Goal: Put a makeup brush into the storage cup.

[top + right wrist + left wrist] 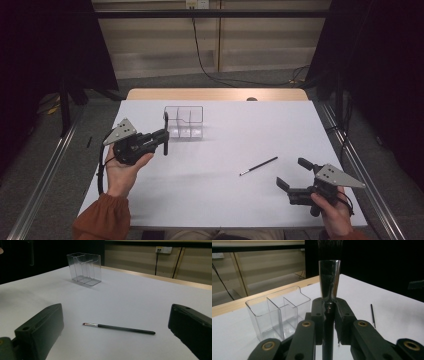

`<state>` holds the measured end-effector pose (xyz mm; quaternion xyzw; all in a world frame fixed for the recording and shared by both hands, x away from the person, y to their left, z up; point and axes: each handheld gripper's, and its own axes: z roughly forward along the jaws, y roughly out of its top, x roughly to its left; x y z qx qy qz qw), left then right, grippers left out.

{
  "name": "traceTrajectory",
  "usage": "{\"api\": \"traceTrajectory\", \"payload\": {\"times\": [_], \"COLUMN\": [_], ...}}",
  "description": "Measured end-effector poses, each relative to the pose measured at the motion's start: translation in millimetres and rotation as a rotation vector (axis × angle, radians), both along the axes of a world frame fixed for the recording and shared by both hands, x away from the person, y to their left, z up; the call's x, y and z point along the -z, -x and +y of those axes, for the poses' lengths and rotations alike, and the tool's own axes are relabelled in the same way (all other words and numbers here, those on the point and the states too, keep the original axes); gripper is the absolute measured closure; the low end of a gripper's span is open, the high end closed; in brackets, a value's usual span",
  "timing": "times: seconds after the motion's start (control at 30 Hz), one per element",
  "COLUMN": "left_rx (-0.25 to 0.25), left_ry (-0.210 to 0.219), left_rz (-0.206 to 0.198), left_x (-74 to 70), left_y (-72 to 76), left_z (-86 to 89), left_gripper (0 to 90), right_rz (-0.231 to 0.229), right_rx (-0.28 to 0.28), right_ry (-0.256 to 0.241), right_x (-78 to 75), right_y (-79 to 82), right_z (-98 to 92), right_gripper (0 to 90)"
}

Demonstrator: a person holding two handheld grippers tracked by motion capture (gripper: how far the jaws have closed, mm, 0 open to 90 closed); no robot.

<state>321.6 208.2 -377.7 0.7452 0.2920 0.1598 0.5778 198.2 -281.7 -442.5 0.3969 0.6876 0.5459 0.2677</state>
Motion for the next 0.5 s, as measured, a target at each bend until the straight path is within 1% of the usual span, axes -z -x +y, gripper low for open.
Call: {"api": "traceTrajectory", "payload": {"times": [0.03, 0.13, 0.17, 0.27, 0.3, 0.43, 0.5], "left_rx": [-0.002, -0.009, -0.013, -0.017, -0.020, -0.012, -0.014], "left_ry": [0.006, 0.009, 0.004, 0.017, 0.014, 0.006, 0.014], "left_rz": [-0.001, -0.008, -0.013, -0.020, -0.022, -0.041, -0.043], "left_x": [-0.1, -2.6, -4.4, -8.7, -10.3, -15.9, -17.5], "left_y": [-1.2, -5.0, -6.7, -10.6, -11.6, -14.4, -16.1], "left_z": [-0.2, -0.6, -0.7, -1.2, -2.0, -5.7, -6.4], "left_gripper": [79.1, 79.1, 79.0, 79.0, 79.1, 79.0, 79.0], "right_rz": [0.000, 0.001, 0.002, 0.002, 0.002, 0.002, 0.005], "right_rx": [0.000, -0.001, 0.000, 0.000, 0.000, 0.000, 0.000], "right_ry": [0.000, 0.004, 0.001, 0.002, 0.001, 0.002, -0.001], "right_x": [0.0, 0.1, 0.1, 0.1, 0.1, 0.1, 0.0], "right_y": [0.0, -0.3, -0.3, -0.4, -0.5, -0.4, -0.3], "right_z": [0.0, 0.0, 0.2, 0.3, 0.3, 0.1, 0.2], "right_gripper": [0.0, 0.0, 0.0, 0.0, 0.0, 0.0, 0.0]}}
